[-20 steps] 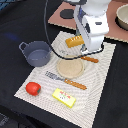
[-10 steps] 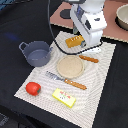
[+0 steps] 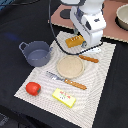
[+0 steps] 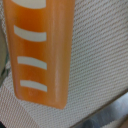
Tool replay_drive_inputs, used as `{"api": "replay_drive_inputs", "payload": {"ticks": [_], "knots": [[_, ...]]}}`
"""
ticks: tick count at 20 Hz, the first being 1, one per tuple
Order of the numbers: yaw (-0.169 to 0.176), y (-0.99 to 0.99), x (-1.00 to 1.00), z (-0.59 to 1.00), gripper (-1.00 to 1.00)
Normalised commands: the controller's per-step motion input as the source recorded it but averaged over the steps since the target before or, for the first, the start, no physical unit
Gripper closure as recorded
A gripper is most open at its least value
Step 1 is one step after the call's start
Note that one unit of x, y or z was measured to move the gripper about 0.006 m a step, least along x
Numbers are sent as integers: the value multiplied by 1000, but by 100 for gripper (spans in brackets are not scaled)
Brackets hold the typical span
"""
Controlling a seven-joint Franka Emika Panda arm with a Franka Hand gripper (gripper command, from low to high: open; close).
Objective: Interact with the objects in diverse but meaningful ways.
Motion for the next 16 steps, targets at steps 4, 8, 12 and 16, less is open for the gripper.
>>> {"api": "replay_drive_inputs", "payload": {"ticks": [4, 8, 12, 16], "knots": [[125, 304, -606, -59, 100], [127, 316, -526, -41, 100], [126, 340, -455, -55, 100], [122, 400, -279, -61, 100]]}}
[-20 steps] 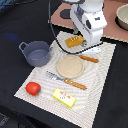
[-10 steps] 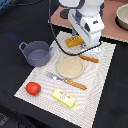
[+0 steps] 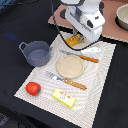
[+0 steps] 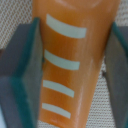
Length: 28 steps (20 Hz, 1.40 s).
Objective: Interact with the objects in diverse but meaningful ways.
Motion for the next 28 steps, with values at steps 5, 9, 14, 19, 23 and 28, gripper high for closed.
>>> {"api": "replay_drive_inputs", "payload": {"ticks": [5, 9, 14, 19, 23, 28], "knots": [[81, 393, -42, -107, 100], [60, 347, 0, -116, 100], [49, 302, 0, -109, 100], [34, 104, -8, -80, 100], [40, 8, -125, 56, 100], [22, 0, -135, 96, 100]]}}
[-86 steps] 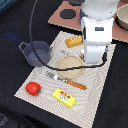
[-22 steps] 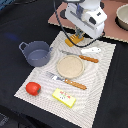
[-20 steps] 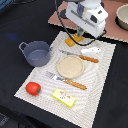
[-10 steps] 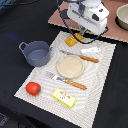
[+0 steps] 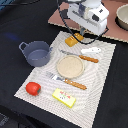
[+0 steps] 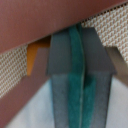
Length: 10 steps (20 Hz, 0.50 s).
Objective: Interact with the objects in diverse but meaningful ways.
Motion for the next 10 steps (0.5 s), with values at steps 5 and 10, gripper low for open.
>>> {"api": "replay_drive_inputs", "payload": {"ticks": [5, 10], "knots": [[8, 0, -6, 212, 100], [0, 4, 22, 965, 100]]}}
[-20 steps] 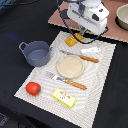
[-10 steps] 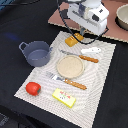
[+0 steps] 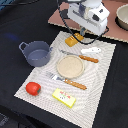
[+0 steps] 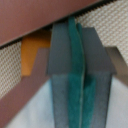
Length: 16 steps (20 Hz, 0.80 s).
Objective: Interact with the objects in diverse but meaningful ways.
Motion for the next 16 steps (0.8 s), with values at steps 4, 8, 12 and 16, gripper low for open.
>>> {"api": "replay_drive_inputs", "payload": {"ticks": [4, 8, 12, 16], "knots": [[0, -32, -1, 988, 100], [14, -186, -84, 556, 100], [47, -344, -194, 39, -100], [43, -401, -226, -42, -100]]}}
